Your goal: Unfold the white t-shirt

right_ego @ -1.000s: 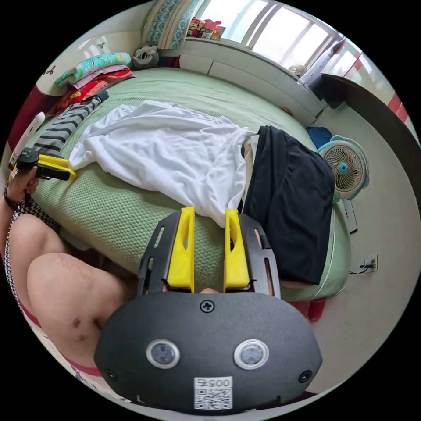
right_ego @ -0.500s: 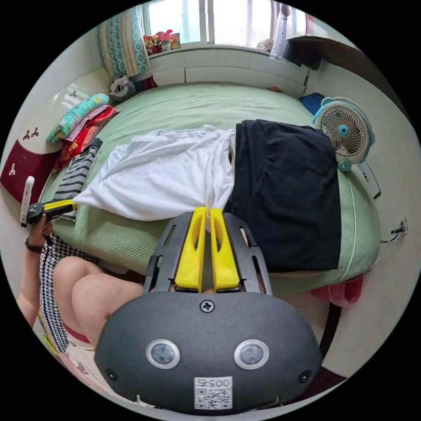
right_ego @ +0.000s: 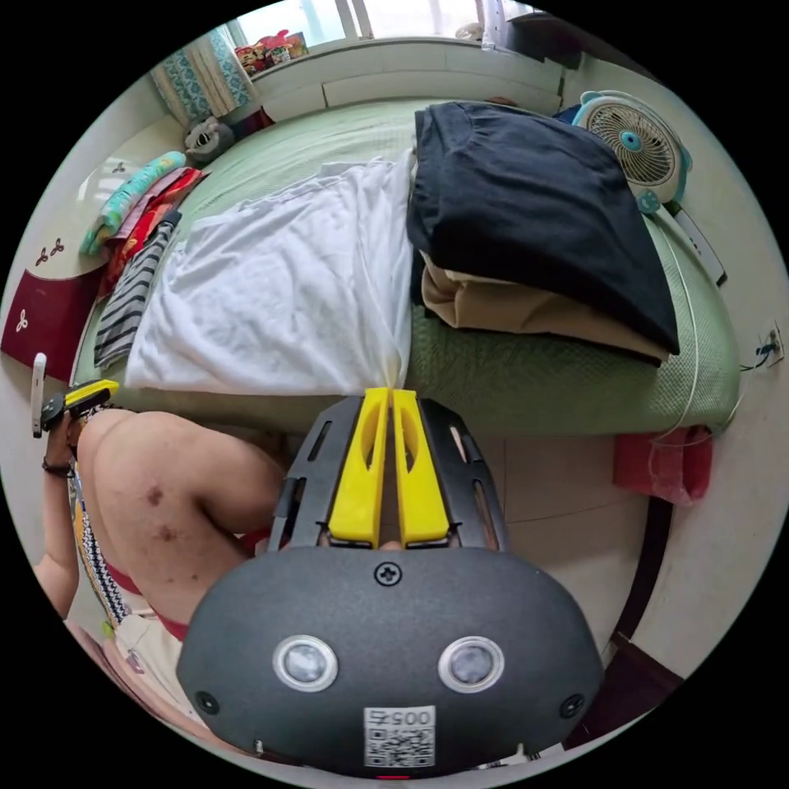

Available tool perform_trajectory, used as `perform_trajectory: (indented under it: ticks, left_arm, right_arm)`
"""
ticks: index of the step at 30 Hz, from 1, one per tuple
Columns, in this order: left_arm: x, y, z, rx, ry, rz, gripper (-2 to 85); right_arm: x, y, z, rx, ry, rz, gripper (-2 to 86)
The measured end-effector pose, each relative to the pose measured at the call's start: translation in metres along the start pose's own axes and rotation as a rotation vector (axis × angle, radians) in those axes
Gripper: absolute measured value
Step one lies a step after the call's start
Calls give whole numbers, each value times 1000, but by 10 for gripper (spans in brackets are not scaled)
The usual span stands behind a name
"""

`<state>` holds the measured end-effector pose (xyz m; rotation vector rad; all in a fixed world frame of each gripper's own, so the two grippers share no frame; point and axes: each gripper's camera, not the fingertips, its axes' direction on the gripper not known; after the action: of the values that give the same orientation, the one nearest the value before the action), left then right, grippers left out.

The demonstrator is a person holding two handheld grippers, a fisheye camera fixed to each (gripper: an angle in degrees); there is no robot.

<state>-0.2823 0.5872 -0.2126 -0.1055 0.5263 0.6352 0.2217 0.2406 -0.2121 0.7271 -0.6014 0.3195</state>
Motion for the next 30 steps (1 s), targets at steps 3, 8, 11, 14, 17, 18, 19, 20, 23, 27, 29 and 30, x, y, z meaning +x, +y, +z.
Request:
perform_trajectory:
  ticks: [3,8,11,14,17,18,19,20,23,27,29,30]
  left_arm:
    - [-19,11,-8,26,55,-60,70]
    - [-43,-1,-41,115,57,-99,87]
    - [-48,-29,-53,150,50,-82,96]
    - [-49,-68,-57,168,27,-56,98]
    - [-57,-107,-57,190,17,-69,107]
    - [-62,-123,-56,195,21,-78,113]
    - [-67,-137,-53,195,26,-83,120]
    - [-70,-144,-51,189,30,-85,122]
    - [-84,-171,-41,168,20,-122,128]
    - [-96,-183,-30,135,6,-132,110]
    - [-97,-179,-33,147,1,-119,102]
    - [-97,-175,-38,155,-11,-108,94]
  right_arm:
    - [9,3,-13,17,-69,-1,11]
    - [-9,-13,-58,108,-25,-131,39]
    - [-28,-35,-71,164,-8,-183,48]
    - [-45,-62,-68,185,-10,-196,51]
    - [-56,-85,-58,175,-46,-183,51]
    - [-58,-88,-56,173,-53,-182,51]
    - [-63,-93,-52,169,-59,-188,51]
    - [-68,-97,-48,163,-51,-197,52]
    - [-76,-106,-40,150,-12,-217,57]
    - [-77,-125,-38,175,29,-203,73]
    - [-77,-145,-36,203,78,-166,86]
    - [-77,-150,-35,211,94,-158,90]
